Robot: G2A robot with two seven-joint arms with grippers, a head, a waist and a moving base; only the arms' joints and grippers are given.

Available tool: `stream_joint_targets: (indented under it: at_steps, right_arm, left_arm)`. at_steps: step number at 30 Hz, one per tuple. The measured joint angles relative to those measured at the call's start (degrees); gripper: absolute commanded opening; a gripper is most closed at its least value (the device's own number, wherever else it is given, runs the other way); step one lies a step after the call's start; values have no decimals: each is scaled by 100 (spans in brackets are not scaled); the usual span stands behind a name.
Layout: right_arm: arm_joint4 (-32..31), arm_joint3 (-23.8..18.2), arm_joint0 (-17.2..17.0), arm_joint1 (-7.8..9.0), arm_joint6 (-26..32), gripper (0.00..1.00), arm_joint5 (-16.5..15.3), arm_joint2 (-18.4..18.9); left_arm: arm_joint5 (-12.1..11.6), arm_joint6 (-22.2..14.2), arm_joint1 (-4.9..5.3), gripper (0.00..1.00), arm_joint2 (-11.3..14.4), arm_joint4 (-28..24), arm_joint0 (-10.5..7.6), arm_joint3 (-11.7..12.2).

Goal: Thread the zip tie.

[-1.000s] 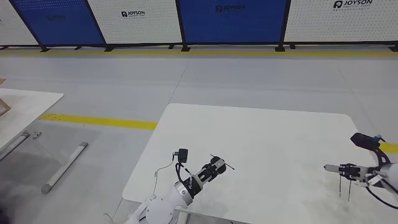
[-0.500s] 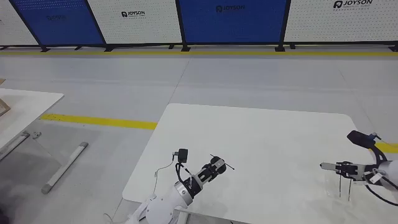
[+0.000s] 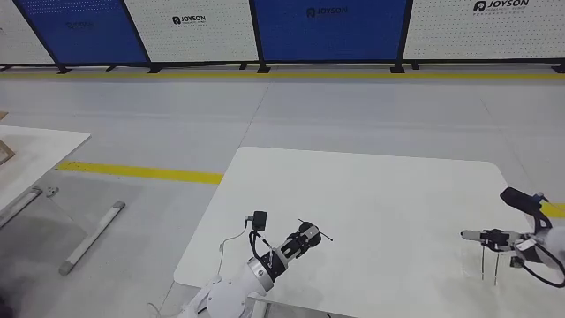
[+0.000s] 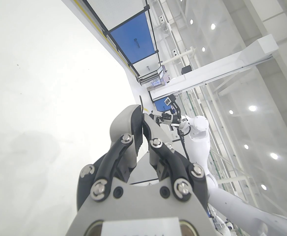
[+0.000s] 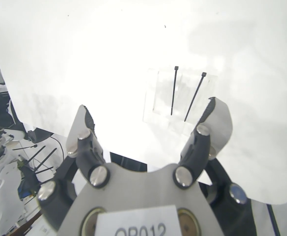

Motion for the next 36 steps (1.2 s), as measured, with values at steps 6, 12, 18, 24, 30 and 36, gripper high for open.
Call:
stream_joint_targets:
  at_steps: [6,12,18,24,30,36]
  right_arm:
    - [-30,283,292,-87,146,46,-3,-192]
    - [-240,323,361,-114,279,45,-3,-286]
    - [-519,196,265,-110,422,46,-3,-316]
    - [-597,299,319,-172,515,42,-3,-389]
    - [-725,424,461,-269,573,42,-3,-591]
    - [-800,504,456,-307,587,42,-3,-571]
  left_arm:
    - [0,0,0,0,0,0,0,0]
    - [0,0,0,0,0,0,0,0]
    - [0,0,0,0,0,0,0,0]
    - [0,0,0,0,0,0,0,0]
    - [0,0,0,0,0,0,0,0]
    - [0,0,0,0,0,0,0,0]
